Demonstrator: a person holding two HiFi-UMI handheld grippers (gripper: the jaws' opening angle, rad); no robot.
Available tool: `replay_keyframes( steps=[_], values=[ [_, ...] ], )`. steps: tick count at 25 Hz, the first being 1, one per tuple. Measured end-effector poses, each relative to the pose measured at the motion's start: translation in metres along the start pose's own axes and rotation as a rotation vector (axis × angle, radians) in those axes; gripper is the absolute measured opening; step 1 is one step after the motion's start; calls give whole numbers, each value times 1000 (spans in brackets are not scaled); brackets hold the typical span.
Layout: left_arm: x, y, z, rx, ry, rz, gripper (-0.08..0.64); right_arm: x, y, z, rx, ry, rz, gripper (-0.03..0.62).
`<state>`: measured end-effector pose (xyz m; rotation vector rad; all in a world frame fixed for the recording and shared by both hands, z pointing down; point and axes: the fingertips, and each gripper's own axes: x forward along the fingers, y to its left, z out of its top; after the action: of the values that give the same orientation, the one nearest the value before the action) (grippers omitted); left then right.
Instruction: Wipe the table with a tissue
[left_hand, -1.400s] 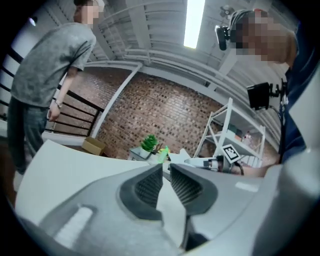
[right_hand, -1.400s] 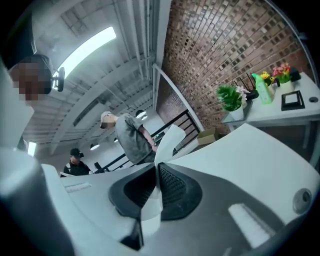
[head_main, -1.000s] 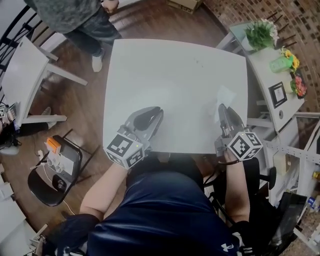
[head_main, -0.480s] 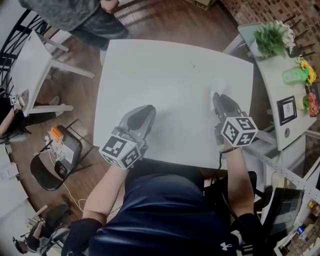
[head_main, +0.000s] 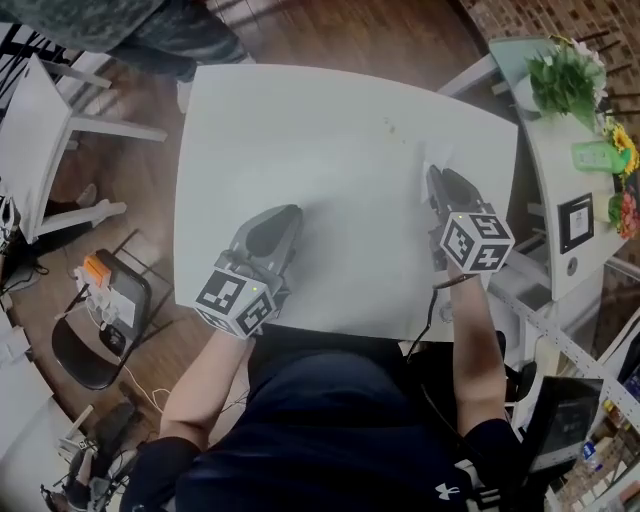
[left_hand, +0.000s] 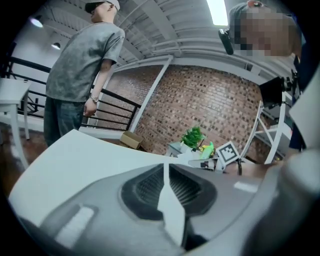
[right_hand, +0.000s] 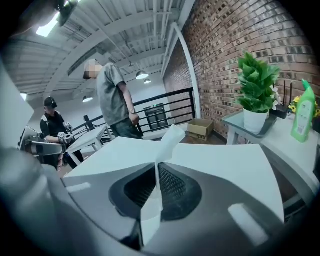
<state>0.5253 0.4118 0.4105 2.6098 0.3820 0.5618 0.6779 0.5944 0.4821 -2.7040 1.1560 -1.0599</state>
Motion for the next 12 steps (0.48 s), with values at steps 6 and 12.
replay_keyframes(
  steps=[6,12],
  values=[
    [6,31,1,-45,4,8,28,45,-16,-16,-17,95,-58,14],
    [5,55,7,-90,27,40,25,77,-35,-36,-54,203,-111,14]
  ],
)
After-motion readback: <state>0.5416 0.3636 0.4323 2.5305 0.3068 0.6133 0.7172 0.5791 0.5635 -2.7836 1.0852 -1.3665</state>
